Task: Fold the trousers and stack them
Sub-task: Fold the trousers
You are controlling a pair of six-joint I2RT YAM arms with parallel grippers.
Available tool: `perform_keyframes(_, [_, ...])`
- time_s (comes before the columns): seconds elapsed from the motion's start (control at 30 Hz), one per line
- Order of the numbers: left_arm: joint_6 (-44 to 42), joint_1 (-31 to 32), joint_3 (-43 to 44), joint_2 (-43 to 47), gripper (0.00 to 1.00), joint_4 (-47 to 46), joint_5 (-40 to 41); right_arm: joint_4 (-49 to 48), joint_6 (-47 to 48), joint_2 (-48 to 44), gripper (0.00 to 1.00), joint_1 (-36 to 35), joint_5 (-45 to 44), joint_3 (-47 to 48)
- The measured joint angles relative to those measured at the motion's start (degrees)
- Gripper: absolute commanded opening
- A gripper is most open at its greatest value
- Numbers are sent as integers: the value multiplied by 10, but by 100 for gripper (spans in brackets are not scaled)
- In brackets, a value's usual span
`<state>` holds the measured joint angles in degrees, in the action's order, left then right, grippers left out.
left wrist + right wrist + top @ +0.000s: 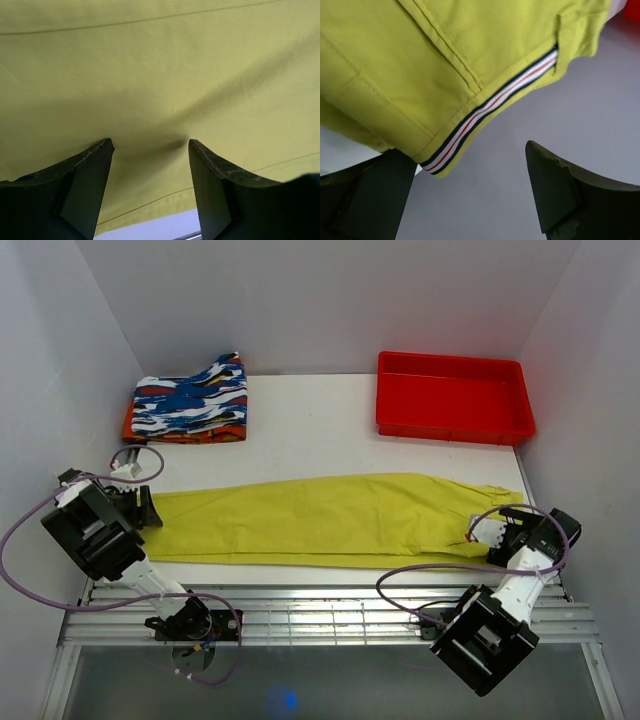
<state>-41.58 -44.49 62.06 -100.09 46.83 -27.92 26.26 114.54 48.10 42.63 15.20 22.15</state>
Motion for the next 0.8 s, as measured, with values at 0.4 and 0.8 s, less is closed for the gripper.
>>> perform_keyframes(0.4, [-68,-12,107,14,77,165,-30,308,-1,102,92,70,155,351])
perform_keyframes(0.8, [-207,23,51,126,71,273,-78,447,-1,43,65,53,200,236])
